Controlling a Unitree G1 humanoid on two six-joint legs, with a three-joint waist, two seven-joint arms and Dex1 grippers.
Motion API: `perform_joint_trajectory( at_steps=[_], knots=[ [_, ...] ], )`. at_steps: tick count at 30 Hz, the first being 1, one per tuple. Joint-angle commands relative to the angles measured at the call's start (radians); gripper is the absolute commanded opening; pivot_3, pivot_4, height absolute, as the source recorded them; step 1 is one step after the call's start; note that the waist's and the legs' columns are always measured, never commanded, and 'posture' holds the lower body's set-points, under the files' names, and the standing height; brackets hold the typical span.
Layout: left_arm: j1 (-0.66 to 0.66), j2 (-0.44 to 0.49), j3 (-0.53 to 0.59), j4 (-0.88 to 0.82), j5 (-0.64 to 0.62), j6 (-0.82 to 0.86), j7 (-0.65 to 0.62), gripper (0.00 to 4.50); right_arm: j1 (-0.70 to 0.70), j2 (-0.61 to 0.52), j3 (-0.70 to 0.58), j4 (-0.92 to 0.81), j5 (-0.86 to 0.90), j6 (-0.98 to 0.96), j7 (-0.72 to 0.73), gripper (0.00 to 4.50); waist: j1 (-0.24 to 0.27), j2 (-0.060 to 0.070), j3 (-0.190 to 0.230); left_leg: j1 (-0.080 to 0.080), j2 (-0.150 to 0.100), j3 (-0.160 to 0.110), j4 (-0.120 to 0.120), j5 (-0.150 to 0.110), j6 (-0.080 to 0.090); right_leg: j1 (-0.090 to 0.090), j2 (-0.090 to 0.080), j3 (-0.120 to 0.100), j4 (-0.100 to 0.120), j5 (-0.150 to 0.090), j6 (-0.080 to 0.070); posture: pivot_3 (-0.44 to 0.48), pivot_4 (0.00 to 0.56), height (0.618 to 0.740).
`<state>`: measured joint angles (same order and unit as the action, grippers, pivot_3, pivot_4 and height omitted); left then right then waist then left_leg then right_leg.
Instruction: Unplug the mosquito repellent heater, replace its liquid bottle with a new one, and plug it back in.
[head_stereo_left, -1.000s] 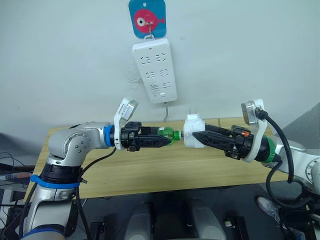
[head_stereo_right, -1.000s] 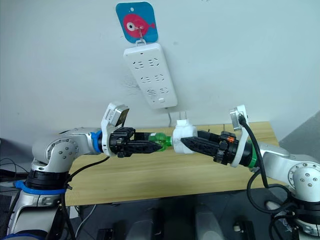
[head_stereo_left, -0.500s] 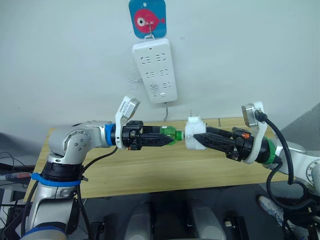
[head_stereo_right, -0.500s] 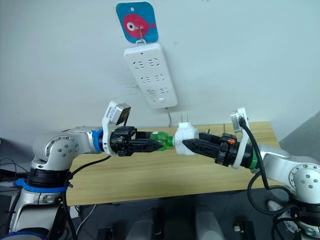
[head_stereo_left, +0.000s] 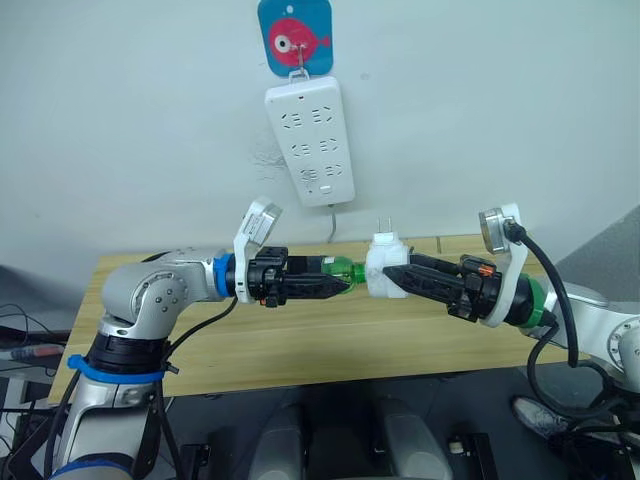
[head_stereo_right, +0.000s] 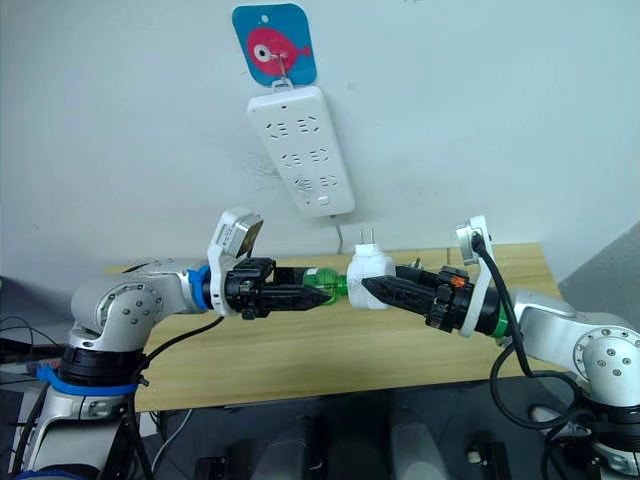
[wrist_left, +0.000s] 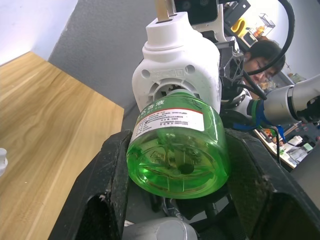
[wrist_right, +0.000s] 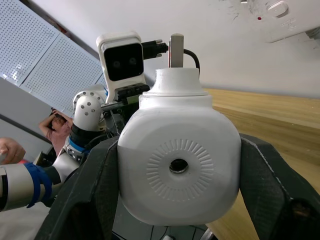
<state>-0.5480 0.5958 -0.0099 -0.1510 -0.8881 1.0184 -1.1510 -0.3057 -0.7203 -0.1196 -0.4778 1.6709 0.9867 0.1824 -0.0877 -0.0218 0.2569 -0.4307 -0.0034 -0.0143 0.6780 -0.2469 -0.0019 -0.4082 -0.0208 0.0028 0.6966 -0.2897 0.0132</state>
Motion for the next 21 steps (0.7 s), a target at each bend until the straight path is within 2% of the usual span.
perform_joint_trajectory(
  at_steps=[1,12,21],
  knots=[
    [-0.008,-0.035,-0.042,-0.068,-0.017,-0.022,-0.017,2.37,-0.031,0.014,0.042,-0.063,0.047,-0.011,-0.012,2.92,0.0,0.0,0.0,0.0,0.0,0.0,0.0,0.0,0.0,0.0,0.0,0.0,0.0,0.0,0.0,-0.202,0.227,0.74],
    [-0.019,-0.047,-0.032,-0.038,0.009,-0.04,-0.023,2.37,-0.034,-0.015,0.047,-0.071,0.161,-0.002,0.008,2.92,0.0,0.0,0.0,0.0,0.0,0.0,0.0,0.0,0.0,0.0,0.0,0.0,0.0,0.0,0.0,-0.201,0.221,0.74],
    [-0.021,-0.038,-0.018,-0.036,0.002,-0.031,-0.041,2.37,-0.007,-0.046,0.047,-0.072,0.146,-0.001,0.036,2.92,0.0,0.0,0.0,0.0,0.0,0.0,0.001,0.0,0.0,0.001,0.0,-0.001,0.0,0.0,0.0,-0.199,0.217,0.74]
  ],
)
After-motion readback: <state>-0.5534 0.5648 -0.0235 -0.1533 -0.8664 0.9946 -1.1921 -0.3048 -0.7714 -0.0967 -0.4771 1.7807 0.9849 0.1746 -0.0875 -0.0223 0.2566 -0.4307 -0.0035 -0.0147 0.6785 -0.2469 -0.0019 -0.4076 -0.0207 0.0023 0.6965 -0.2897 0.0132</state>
